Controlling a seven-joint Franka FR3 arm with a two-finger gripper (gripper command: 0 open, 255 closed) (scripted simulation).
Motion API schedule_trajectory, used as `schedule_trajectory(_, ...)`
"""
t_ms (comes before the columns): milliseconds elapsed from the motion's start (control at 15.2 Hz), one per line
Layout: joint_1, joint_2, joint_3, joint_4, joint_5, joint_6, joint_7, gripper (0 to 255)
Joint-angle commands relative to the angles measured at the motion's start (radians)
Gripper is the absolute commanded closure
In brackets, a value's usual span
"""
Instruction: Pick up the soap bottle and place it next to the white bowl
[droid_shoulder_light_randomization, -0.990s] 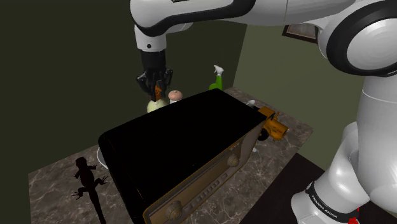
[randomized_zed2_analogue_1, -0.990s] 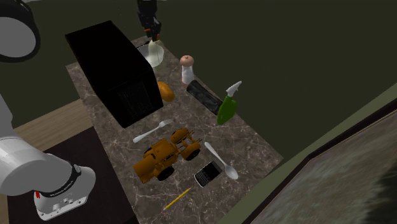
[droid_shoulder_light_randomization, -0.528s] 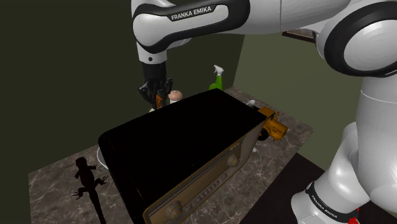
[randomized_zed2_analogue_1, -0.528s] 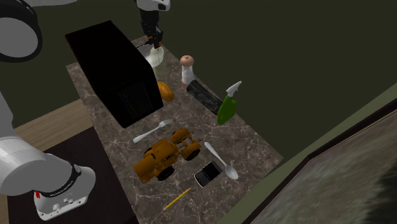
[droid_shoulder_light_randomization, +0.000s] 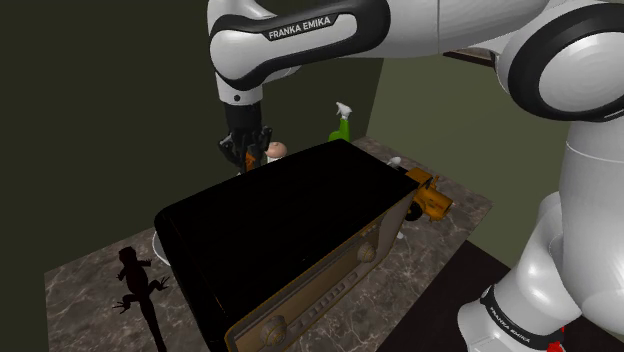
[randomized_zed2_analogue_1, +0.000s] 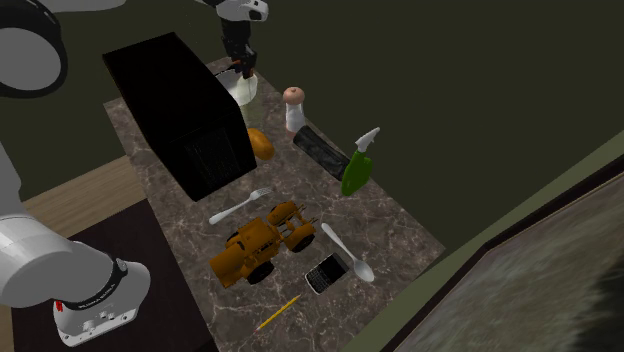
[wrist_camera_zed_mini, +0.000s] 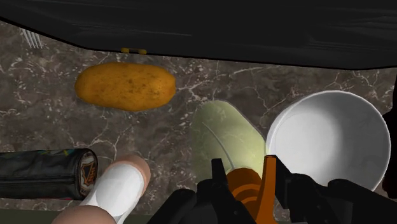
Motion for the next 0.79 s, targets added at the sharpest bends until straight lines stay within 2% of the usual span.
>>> schedule_trajectory(0,0.000,0.000,0.000,0.000,0.000,0.000,0.000,255)
schedule_trajectory(66,0.000,0.000,0.000,0.000,0.000,0.000,0.000,0)
schedule_trajectory(396,0.000,0.000,0.000,0.000,0.000,0.000,0.000,0)
schedule_trajectory(660,-0.005,0.004,-0.002,0.133,-0.001,-0.129,0.003,0)
schedule_trajectory(726,-0.005,0.004,-0.002,0.133,-0.001,-0.129,0.003,0)
